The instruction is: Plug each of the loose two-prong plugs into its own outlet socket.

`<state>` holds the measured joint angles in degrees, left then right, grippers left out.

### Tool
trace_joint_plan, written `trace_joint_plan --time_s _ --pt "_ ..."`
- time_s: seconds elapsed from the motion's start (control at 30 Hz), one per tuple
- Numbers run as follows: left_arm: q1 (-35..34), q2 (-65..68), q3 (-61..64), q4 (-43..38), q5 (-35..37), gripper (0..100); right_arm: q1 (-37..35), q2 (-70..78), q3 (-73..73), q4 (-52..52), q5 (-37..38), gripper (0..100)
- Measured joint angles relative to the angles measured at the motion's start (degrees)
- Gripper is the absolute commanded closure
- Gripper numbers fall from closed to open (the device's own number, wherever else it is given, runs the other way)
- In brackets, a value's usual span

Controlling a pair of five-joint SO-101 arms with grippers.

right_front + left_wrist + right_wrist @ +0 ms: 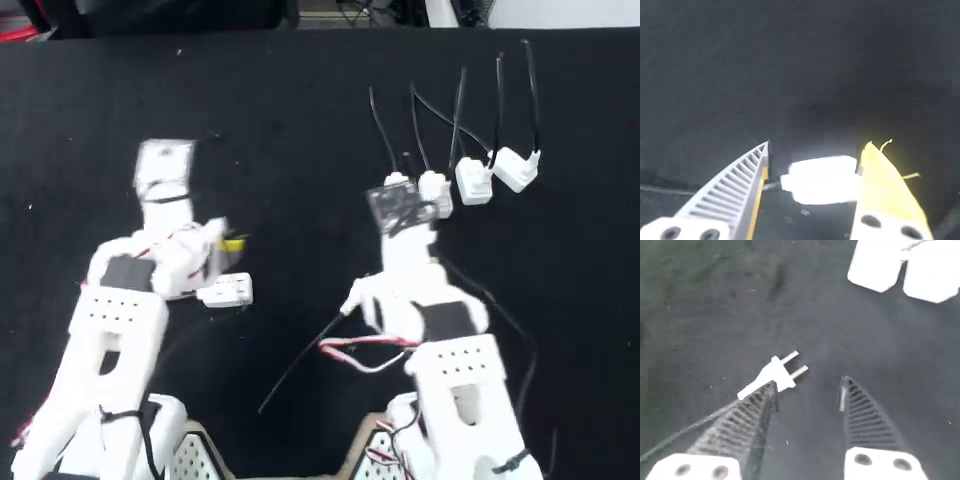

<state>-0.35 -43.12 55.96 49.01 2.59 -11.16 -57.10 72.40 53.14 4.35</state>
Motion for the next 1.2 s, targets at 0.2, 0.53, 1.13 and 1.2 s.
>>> trace_joint_plan --time_s 0.2,0.53,1.13,1.2 --pt "-5.27 -0.7 14.15 -14.77 3.43 71 -4.04 0.0 2.37 -6.59 -13.45 81.5" --pt "-5.27 -0.7 17.85 -19.87 6.33 71 -4.22 10.55 -1.41 -7.03 -16.44 81.5" --pt "-5.27 -0.7 17.85 -20.04 6.33 71 -4.4 55.12 -33.14 8.35 -29.63 81.9" --pt "-5.27 -0.7 17.85 -20.04 6.33 71 -4.4 58.64 -34.55 8.7 -29.8 82.2"
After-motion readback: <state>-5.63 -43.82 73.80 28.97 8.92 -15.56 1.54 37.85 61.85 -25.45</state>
